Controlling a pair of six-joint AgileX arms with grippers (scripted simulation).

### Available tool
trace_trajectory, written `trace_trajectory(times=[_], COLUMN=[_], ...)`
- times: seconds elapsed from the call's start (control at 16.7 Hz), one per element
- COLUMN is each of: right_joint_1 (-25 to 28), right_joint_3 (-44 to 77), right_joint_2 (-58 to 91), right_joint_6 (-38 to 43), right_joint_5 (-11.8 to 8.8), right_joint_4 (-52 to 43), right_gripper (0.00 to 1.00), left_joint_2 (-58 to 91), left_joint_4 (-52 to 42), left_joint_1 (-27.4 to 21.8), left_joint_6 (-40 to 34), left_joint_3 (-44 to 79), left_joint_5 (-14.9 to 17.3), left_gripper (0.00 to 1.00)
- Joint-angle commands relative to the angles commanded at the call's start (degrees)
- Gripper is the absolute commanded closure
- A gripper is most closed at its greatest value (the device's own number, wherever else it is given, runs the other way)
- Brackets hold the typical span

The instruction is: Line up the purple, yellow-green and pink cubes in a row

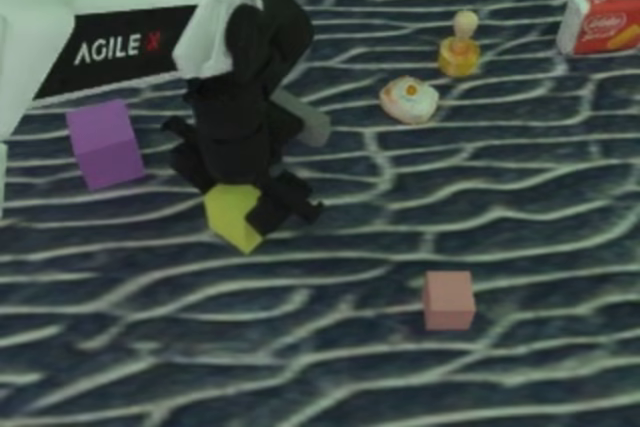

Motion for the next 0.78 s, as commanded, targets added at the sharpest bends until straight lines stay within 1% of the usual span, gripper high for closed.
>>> trace_trajectory(times=[0.12,0.24,0.54,0.66,0.78], right_joint_1=[0.0,0.0,0.0,0.0,0.0], right_joint_3=[0.0,0.0,0.0,0.0,0.0], right_joint_2=[0.0,0.0,0.0,0.0,0.0], right_joint_6=[0.0,0.0,0.0,0.0,0.0], right_joint_5=[0.0,0.0,0.0,0.0,0.0], right_joint_4=[0.0,0.0,0.0,0.0,0.0], right_gripper=[0.00,0.00,0.00,0.00,0.00], left_joint_2=[-1.3,-2.5,-2.5,-2.1,-1.5], left_joint_4=[-4.5,-7.0,-7.2,-7.6,-8.3], left_joint_1=[0.3,0.6,0.3,-0.6,-2.3], left_joint_6=[-0.1,-0.1,-0.1,-2.1,-6.4], left_joint_3=[2.6,4.3,4.5,5.2,6.4], left_joint_5=[0.0,0.0,0.0,-0.1,-0.2], left_gripper=[1.00,1.00,1.00,1.00,1.00])
